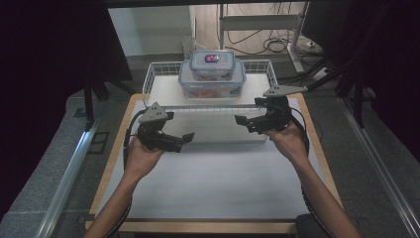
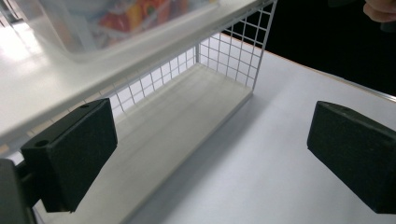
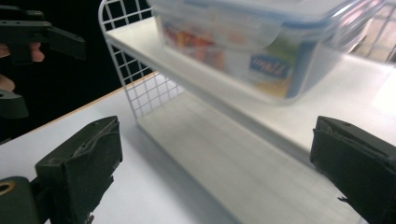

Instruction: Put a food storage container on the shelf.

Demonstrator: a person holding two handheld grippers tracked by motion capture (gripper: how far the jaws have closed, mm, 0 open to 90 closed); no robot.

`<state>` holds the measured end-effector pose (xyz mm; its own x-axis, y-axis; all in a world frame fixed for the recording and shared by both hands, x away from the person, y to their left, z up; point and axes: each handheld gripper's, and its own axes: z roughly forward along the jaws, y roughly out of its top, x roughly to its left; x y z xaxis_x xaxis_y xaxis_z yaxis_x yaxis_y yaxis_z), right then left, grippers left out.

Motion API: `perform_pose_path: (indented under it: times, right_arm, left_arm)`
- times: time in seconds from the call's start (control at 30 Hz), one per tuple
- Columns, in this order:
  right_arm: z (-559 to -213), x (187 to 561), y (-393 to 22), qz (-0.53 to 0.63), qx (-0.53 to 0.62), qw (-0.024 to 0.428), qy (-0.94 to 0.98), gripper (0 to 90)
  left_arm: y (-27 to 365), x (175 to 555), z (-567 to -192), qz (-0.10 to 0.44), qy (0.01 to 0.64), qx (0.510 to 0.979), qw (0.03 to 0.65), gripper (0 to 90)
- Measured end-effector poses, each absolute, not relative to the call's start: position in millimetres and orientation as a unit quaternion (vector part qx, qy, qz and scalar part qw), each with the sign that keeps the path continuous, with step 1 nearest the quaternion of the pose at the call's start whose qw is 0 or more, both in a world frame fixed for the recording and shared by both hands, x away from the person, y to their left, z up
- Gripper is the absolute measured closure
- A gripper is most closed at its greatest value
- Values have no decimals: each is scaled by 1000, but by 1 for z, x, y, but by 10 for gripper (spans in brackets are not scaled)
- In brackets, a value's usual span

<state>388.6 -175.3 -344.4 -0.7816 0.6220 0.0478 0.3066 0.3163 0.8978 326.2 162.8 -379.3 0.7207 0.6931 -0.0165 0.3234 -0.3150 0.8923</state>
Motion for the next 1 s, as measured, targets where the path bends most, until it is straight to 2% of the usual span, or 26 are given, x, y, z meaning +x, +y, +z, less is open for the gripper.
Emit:
perform_pose_path:
  times: [1.0]
  right_arm:
    - [-413, 353, -180, 489, 271, 138, 818, 7]
  left_arm:
    - [152, 293, -442, 197, 318, 792, 482, 13]
